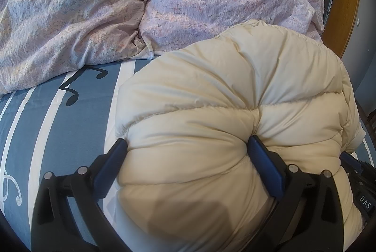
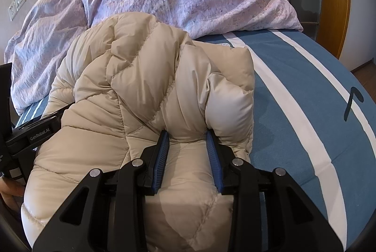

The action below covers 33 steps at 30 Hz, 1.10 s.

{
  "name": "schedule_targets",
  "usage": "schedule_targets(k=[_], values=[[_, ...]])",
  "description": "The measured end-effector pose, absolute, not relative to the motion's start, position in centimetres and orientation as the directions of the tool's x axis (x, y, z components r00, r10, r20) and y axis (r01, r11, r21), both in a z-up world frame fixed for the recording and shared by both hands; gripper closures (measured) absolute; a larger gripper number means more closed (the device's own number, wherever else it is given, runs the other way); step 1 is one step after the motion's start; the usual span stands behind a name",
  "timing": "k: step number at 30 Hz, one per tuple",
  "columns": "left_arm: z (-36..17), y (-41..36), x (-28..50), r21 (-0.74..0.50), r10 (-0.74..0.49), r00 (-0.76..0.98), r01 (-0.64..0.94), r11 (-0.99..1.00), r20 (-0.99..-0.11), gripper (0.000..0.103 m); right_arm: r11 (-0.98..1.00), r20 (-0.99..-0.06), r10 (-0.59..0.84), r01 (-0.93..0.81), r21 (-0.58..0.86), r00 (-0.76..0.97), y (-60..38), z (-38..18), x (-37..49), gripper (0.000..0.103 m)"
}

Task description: Fold large clothes

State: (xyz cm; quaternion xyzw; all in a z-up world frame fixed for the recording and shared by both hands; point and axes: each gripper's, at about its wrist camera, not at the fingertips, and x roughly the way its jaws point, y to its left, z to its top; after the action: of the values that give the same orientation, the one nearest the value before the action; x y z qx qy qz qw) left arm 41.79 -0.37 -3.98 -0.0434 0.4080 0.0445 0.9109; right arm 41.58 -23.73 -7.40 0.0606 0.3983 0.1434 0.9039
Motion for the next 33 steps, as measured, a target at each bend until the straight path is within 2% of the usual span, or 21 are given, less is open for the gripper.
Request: schedule_targets(k=[33], values=[[-3.94,-0.11,41.81,-0.038,0.049,0.667,-0.115,0.993,-0.743,0.002,0.949,-0.696,0.316,-0.209,0.236,0.645,-23.88,-7.49,41.68,0.067]])
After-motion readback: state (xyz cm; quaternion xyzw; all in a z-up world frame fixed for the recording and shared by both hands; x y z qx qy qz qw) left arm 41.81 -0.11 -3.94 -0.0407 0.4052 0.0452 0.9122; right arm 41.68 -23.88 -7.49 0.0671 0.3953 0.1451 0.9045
